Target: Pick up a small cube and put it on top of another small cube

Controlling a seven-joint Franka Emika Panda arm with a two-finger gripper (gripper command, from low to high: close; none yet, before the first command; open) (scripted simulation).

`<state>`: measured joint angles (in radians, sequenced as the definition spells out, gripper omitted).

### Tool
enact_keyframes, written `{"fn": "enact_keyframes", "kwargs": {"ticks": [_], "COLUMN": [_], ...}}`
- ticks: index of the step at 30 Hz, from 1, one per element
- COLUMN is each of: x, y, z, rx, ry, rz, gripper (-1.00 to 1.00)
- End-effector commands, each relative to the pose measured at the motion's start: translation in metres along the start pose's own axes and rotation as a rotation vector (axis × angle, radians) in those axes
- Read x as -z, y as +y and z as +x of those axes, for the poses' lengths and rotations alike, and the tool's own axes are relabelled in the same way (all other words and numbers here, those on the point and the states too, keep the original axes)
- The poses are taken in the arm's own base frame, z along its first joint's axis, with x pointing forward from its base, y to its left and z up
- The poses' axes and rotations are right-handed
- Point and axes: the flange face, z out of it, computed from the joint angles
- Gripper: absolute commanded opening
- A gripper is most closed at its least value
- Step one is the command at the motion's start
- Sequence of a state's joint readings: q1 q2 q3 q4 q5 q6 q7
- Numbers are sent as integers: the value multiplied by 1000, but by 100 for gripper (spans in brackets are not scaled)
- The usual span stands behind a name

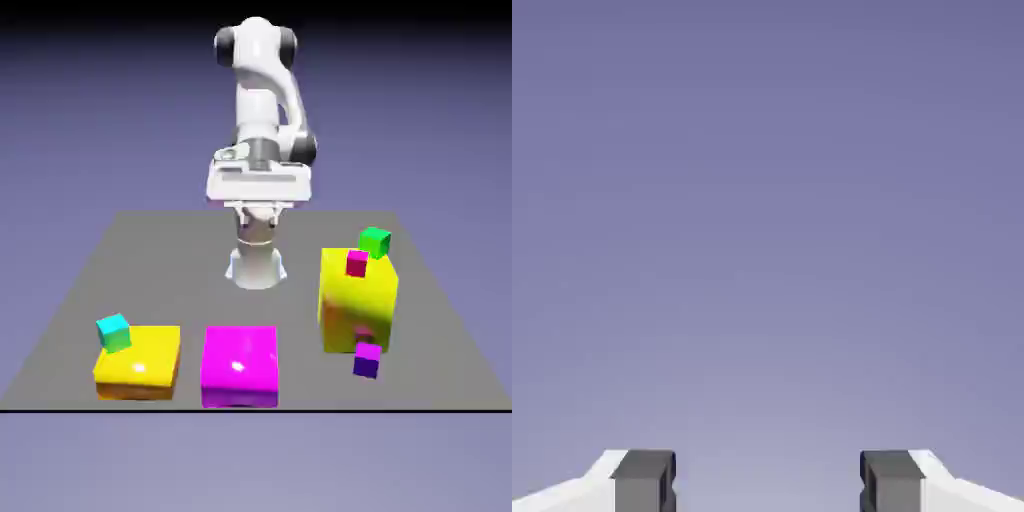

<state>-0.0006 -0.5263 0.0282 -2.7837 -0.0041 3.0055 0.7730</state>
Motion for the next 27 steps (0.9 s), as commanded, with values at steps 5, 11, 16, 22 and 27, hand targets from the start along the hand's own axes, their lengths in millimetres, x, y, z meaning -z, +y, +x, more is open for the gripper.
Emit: {"fn": "enact_keyframes", "kwargs": {"ticks": [5, 11, 16, 22, 27], "x": [-56, -122, -171, -218, -244], "y": [-20, -37, -47, -58, -70], "z": [-22, -62, -103, -159, -204], "rx": [-46, -113, -176, -256, -324], "ry": [-140, -306, -442, -602, -733], "rz": [-147, -324, -469, -637, -770], "gripper": [0, 0, 0, 0, 0]}}
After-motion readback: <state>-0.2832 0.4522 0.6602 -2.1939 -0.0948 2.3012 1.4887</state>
